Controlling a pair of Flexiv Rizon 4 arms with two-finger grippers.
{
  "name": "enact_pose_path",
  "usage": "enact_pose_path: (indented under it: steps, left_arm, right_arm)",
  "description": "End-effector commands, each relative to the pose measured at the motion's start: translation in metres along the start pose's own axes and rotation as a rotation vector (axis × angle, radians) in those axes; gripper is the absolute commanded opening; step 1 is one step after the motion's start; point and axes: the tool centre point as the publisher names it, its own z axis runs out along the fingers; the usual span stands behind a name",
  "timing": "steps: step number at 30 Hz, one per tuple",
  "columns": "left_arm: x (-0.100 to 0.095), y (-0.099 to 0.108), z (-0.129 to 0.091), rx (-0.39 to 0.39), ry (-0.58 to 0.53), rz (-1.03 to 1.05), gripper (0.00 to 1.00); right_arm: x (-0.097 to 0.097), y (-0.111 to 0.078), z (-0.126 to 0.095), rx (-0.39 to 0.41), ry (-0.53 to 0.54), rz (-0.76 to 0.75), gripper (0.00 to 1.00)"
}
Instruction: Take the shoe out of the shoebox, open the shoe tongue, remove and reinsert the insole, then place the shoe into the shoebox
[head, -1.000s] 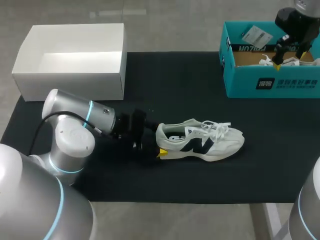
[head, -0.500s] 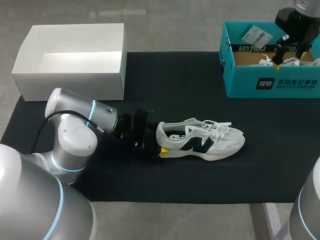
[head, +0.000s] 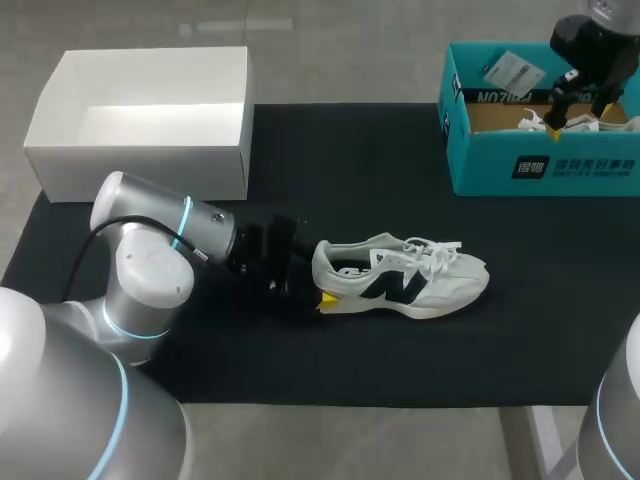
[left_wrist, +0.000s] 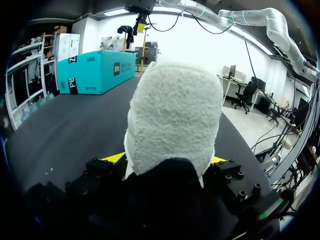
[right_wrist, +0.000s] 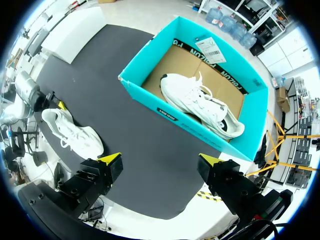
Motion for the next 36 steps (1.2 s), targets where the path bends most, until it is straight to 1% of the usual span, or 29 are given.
enact_pose_path:
  steps: [1, 6, 9, 14, 16, 20, 23, 28, 33, 36]
  left_arm:
    - [-0.002, 0.000, 0.001, -0.001, 0.001, 0.000, 0.00]
    - [-0.002, 0.000, 0.001, -0.001, 0.001, 0.000, 0.00]
    - [-0.002, 0.000, 0.001, -0.001, 0.001, 0.000, 0.00]
    - [-0.002, 0.000, 0.001, -0.001, 0.001, 0.000, 0.00]
    - [-0.002, 0.000, 0.001, -0.001, 0.001, 0.000, 0.00]
    - [-0.002, 0.000, 0.001, -0.001, 0.001, 0.000, 0.00]
    - [-0.002, 0.000, 0.001, -0.001, 0.001, 0.000, 0.00]
    - [-0.002, 0.000, 0.001, -0.001, 0.001, 0.000, 0.00]
    - [-0.002, 0.000, 0.001, -0.001, 0.001, 0.000, 0.00]
    - [-0.002, 0.000, 0.001, -0.001, 0.001, 0.000, 0.00]
  right_arm:
    - [0.000, 0.000, 0.000, 0.001, 0.000, 0.000, 1.00]
    - [0.000, 0.000, 0.000, 0.001, 0.000, 0.000, 1.00]
    - [0.008, 0.007, -0.001, 0.039, -0.021, 0.026, 1.00]
    - [0.027, 0.015, -0.010, 0.030, -0.072, 0.114, 1.00]
    - [0.039, 0.018, -0.011, 0.034, -0.100, 0.155, 1.00]
    - [0.063, 0.022, -0.009, -0.023, -0.122, 0.195, 1.00]
    - [0.087, 0.027, -0.005, -0.065, -0.121, 0.240, 1.00]
    - [0.125, 0.037, 0.002, -0.100, -0.110, 0.299, 1.00]
    - [0.165, 0.042, 0.010, -0.110, -0.082, 0.351, 1.00]
    - [0.190, 0.045, 0.014, -0.098, -0.064, 0.383, 1.00]
